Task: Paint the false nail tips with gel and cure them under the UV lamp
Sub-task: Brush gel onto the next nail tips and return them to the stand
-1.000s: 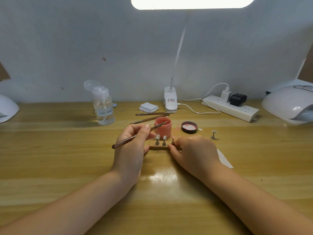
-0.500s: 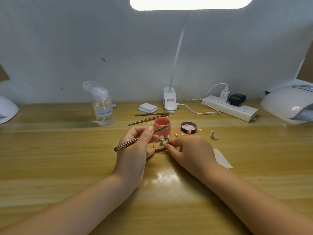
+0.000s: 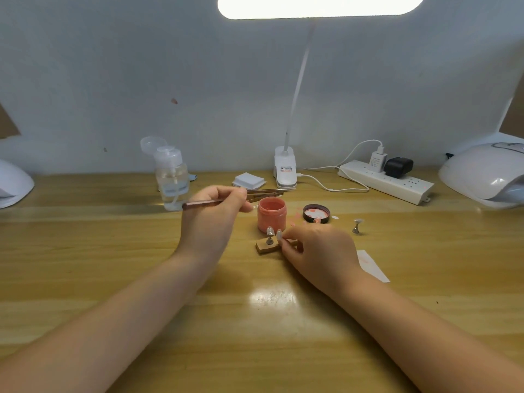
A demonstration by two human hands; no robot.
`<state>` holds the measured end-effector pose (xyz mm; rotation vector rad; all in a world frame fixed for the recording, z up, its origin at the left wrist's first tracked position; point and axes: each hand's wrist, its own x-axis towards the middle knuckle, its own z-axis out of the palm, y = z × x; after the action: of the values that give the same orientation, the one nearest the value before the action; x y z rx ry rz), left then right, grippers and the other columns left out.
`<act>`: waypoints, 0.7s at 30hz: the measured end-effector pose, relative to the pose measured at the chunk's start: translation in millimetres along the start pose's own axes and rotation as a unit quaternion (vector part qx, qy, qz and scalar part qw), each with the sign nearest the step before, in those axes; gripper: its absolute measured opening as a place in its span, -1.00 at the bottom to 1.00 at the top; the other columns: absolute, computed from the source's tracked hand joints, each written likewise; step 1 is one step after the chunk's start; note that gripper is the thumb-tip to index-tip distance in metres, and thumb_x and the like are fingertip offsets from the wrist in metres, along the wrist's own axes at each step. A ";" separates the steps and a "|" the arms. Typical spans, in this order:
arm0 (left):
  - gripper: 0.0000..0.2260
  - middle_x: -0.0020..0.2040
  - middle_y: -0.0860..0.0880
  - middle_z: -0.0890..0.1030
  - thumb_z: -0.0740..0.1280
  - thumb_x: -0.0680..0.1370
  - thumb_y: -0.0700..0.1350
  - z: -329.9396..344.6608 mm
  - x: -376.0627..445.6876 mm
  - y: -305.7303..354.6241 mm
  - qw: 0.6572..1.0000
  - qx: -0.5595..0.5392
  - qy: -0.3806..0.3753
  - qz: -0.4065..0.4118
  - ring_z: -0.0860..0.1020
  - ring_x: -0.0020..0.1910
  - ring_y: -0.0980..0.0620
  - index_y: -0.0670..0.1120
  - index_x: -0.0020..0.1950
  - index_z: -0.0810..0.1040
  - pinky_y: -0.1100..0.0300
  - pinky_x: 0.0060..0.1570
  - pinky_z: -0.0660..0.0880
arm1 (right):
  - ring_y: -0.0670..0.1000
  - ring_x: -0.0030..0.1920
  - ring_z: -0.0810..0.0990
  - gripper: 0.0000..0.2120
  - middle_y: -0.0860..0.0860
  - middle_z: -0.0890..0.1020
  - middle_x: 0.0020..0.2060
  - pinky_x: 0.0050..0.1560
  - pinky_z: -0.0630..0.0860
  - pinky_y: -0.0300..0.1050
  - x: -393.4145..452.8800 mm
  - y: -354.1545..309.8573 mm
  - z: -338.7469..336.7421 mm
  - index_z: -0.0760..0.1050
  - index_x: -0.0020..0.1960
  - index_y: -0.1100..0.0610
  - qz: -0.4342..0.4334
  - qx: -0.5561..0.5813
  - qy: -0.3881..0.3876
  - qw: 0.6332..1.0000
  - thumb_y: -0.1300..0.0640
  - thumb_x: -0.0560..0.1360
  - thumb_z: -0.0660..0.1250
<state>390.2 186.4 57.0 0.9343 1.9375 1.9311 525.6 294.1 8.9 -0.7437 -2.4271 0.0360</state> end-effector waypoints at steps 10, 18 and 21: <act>-0.83 -0.23 -0.17 0.68 0.33 0.39 -0.16 26.3 60.4 39.8 0.929 0.334 -0.139 0.073 0.55 -0.27 -0.07 -0.17 -0.32 0.67 0.02 -0.27 0.48 | -0.09 -0.40 0.45 -0.96 -0.08 0.62 -0.34 -0.33 0.47 -0.10 -5.1 -9.3 -3.0 0.58 -0.18 0.11 0.008 0.168 0.080 0.982 0.15 0.43 0.41; -0.92 -0.31 -0.03 0.48 0.34 0.41 -0.15 48.2 73.7 31.1 0.886 0.427 -0.181 0.020 0.42 -0.33 0.02 -0.15 -0.24 0.52 0.17 -0.40 0.30 | -0.14 -0.42 0.48 -0.94 -0.10 0.60 -0.37 -0.32 0.49 -0.17 -3.7 -9.6 -2.0 0.58 -0.19 0.10 0.021 0.242 0.088 0.966 0.22 0.39 0.43; -0.94 -0.36 -0.03 0.46 0.34 0.42 -0.18 46.8 74.1 28.9 0.904 0.389 -0.180 -0.008 0.36 -0.35 0.02 -0.15 -0.24 0.54 0.19 -0.39 0.25 | -0.12 -0.42 0.49 -0.95 -0.12 0.59 -0.37 -0.33 0.47 -0.17 -3.4 -9.8 -2.9 0.60 -0.21 0.11 0.015 0.248 0.089 0.965 0.23 0.39 0.44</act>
<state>368.8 265.4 99.8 1.3271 2.4602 0.8268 524.5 283.7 11.4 -0.5255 -2.1051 0.5444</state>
